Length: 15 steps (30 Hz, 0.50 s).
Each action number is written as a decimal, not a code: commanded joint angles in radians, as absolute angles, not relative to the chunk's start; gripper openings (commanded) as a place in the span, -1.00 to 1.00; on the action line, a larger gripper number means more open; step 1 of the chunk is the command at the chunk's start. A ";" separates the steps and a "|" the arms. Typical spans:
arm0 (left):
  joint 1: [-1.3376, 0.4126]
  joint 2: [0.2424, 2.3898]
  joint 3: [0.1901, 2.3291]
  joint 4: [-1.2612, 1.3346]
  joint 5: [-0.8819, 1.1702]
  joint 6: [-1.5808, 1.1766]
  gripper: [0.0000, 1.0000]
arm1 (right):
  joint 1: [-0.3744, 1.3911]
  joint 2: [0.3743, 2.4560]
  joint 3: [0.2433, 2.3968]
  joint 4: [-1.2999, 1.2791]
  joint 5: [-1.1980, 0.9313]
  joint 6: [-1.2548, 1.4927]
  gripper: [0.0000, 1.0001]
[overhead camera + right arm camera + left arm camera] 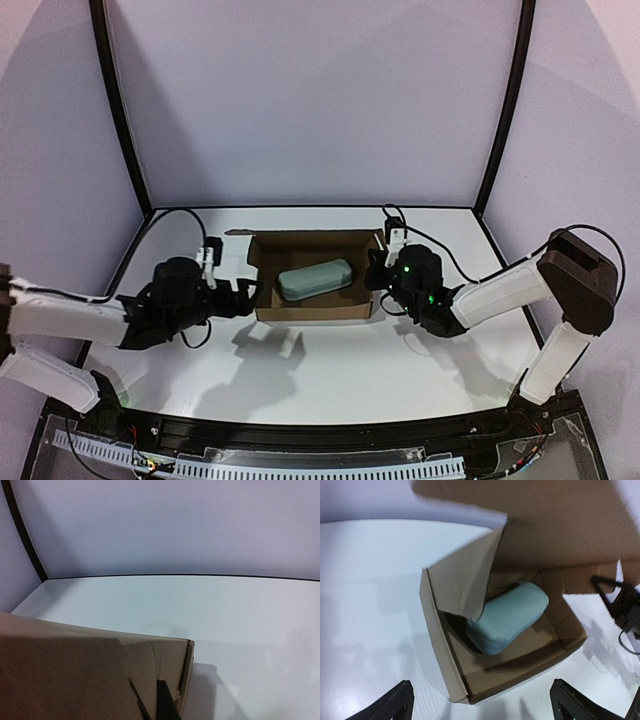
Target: Fold the paper box
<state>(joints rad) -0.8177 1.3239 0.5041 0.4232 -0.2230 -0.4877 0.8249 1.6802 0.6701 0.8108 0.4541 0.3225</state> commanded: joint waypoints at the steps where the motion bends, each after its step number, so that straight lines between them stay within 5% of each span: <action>1: -0.822 1.106 0.513 0.121 -0.374 -0.550 0.97 | 0.851 1.736 0.657 0.641 0.394 0.355 -1.00; 5: -0.821 0.877 0.646 -0.243 -0.418 -0.656 0.97 | 0.851 1.728 0.658 0.640 0.397 0.354 -1.00; 9: -0.822 0.795 0.775 -0.335 -0.484 -0.705 0.97 | 0.851 1.731 0.660 0.635 0.402 0.356 -1.00; 15: -0.819 1.102 1.172 -0.542 -0.612 -0.677 0.97 | 0.851 1.724 0.643 0.650 0.391 0.381 -1.00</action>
<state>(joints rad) -0.8177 0.8688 0.9493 -0.2943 -0.5007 -0.6815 0.8265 1.6867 0.6765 0.8104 0.4606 0.3283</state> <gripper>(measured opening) 0.987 0.032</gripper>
